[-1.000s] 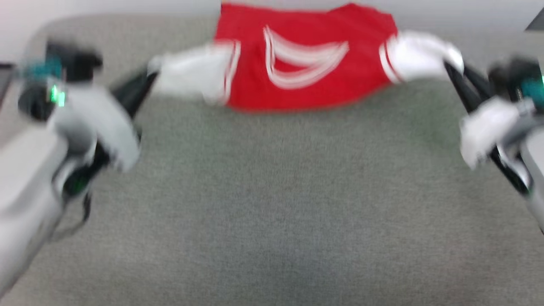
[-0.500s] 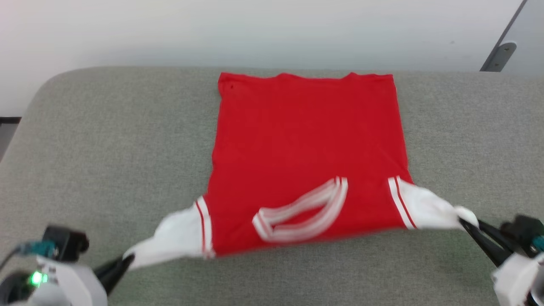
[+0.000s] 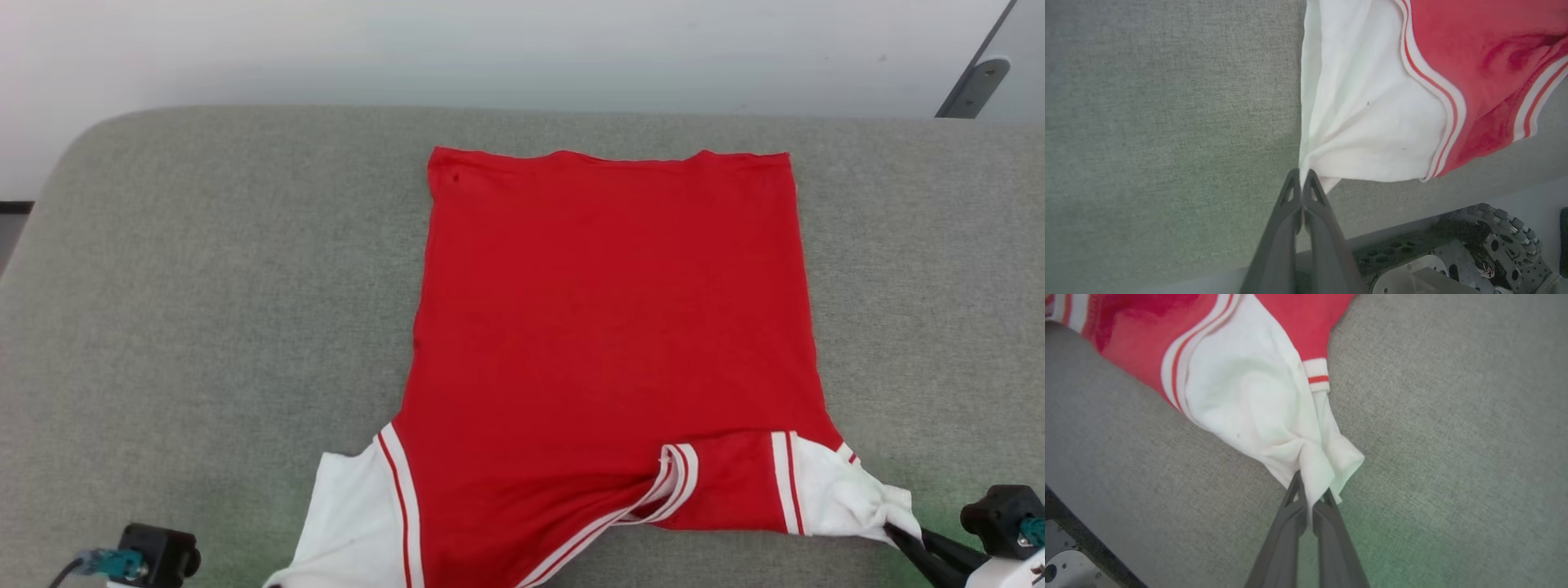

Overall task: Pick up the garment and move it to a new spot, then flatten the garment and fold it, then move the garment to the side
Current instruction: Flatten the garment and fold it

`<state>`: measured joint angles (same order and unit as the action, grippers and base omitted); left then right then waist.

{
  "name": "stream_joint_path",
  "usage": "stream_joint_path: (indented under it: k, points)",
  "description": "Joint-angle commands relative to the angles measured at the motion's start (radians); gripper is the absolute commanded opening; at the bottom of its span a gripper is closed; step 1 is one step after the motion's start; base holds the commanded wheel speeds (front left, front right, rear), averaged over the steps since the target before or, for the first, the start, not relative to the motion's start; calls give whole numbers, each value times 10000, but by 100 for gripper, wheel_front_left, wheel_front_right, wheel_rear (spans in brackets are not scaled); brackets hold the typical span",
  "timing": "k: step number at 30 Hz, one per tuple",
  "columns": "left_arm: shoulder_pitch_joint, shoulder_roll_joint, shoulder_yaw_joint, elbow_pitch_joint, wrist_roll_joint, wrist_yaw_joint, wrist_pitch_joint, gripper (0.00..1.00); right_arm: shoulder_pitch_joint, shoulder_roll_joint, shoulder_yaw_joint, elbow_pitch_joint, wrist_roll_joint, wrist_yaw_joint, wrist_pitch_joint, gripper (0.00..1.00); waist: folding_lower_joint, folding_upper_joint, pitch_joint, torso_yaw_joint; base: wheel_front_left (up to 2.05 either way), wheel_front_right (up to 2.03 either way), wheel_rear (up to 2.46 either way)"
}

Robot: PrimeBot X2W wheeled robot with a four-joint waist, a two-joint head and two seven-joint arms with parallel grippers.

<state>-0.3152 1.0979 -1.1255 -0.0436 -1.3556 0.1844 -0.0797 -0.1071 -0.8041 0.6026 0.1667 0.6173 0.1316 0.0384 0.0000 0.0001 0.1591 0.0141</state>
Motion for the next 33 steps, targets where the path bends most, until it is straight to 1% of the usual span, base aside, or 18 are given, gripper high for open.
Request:
stream_joint_path:
  k: [1, 2, 3, 4, 5, 6, 9, 12, 15, 18, 21, 22, 24, 26, 29, 33]
  points:
    - [132, -99, -13, 60, -32, 25, -14, 0, 159, 57, -71, -34, 169, -18, 212, 0, 0, -1, 44, 31, 0, 0, 0]
    - [131, -149, -5, 79, -63, 22, -33, 0, 184, 82, -96, -51, 297, -18, 424, 0, 0, -1, 62, 45, 0, 0, 0]
    - [123, -181, -4, 85, -67, 13, -30, 0, 178, 77, -152, -60, 373, -18, 628, 5, 0, -1, 85, 64, 0, 0, 0]
    - [104, -210, -7, 91, -70, 4, -13, 0, 156, 88, -217, -86, 460, -18, 845, 30, 0, -1, 111, 86, 0, 0, 0]
    - [79, -244, 7, 103, -78, -2, -17, 0, 137, 116, -262, -119, 548, -18, 1035, 84, 0, -1, 134, 105, 0, 0, 0]
    - [46, -271, 23, 110, -65, 11, -31, 0, 97, 112, -328, -140, 622, -18, 1220, 100, 0, -1, 159, 129, 0, 0, 0]
    - [-51, -360, 50, 118, -36, -17, -19, 0, -97, 71, -535, -458, 995, -17, 1584, 100, 0, -1, 228, 210, 0, 0, 0]
    - [-88, -441, 61, 146, -31, 15, -23, 0, -216, 12, -1023, -1024, 1532, -17, 2116, 100, 0, -1, 265, 286, 0, 0, 0]
    - [-172, -520, 99, 108, 25, 30, -77, 0, -366, -140, -1640, -1738, 1746, -17, 2630, 100, 0, -1, 314, 386, 0, 0, 0]
    - [-255, -625, 132, 63, 65, 52, -115, 0, -680, -98, -2500, -2243, 1393, -17, 2881, 100, 0, -1, 408, 483, 0, 0, 0]
    - [-353, -747, 171, 28, 139, 59, -156, 0, -1217, 414, -3215, -2354, 769, -15, 3121, 100, 0, -1, 567, 589, 0, 0, 0]
    - [-397, -805, 171, 22, 162, 38, -160, 0, -1463, 604, -3419, -2253, 551, -17, 3206, 100, 0, -1, 629, 639, 0, 0, 0]
    - [-519, -888, 172, 0, 245, -35, -153, 0, -2077, 1185, -3772, -1943, 170, -17, 3315, 100, 0, -1, 787, 731, 0, 0, 0]
    - [-671, -1018, 181, 14, 327, -106, -119, 0, -2755, 1695, -4020, -1369, -111, -17, 3395, 100, 0, -1, 985, 870, 0, 0, 0]
    - [-906, -1209, 166, 76, 489, -249, -37, 0, -3951, 2221, -4125, -276, -575, -17, 3520, 100, 0, -1, 1305, 1121, 0, 0, 0]
    - [-1297, -1504, 158, 208, 694, -497, 88, 0, -5528, 2603, -4177, 1444, -1082, -17, 3894, 100, 0, -1, 1768, 1529, 0, 0, 0]
